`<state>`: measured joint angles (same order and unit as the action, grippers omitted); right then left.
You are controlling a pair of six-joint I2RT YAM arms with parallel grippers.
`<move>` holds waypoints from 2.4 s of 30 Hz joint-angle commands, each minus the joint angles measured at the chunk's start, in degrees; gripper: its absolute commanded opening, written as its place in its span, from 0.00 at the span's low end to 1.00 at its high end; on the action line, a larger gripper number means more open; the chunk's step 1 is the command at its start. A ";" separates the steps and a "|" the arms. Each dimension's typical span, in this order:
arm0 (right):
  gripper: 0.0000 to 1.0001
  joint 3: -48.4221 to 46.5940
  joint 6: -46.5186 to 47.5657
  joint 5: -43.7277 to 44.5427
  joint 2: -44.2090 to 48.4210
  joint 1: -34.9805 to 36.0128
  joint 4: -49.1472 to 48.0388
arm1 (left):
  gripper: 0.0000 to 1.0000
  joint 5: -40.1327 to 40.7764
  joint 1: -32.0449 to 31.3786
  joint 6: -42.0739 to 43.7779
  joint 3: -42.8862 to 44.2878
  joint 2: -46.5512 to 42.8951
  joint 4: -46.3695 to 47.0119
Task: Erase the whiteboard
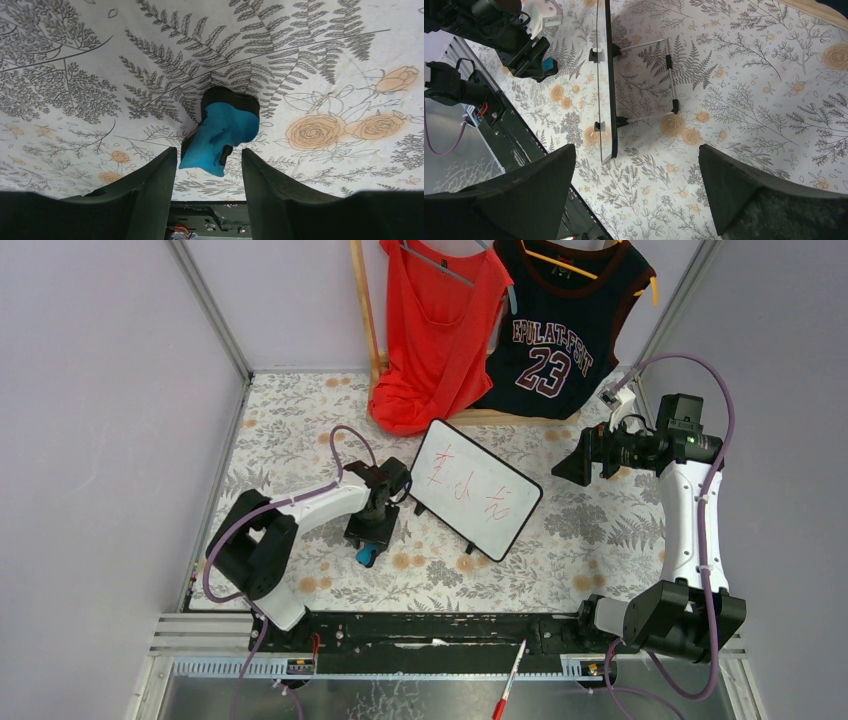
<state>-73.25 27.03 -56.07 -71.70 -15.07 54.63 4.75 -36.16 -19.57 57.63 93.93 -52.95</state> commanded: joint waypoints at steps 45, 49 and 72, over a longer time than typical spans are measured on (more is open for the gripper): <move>0.95 -4.37 -0.05 -0.38 -0.28 -0.14 2.04 | 0.00 0.16 0.21 0.69 0.56 -19.74 4.12; 0.93 -6.51 0.74 -0.24 -0.76 -0.14 4.95 | 0.00 0.39 0.21 2.11 0.27 -28.17 8.27; 0.79 -3.28 21.58 -6.10 -7.80 -0.06 27.77 | 0.00 -3.67 -1.70 2.91 -8.62 -31.00 44.08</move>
<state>-76.60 43.72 -58.46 -77.80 -15.07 77.87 1.13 -37.34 -15.79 49.84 62.54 -19.33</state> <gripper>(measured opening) 0.804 0.272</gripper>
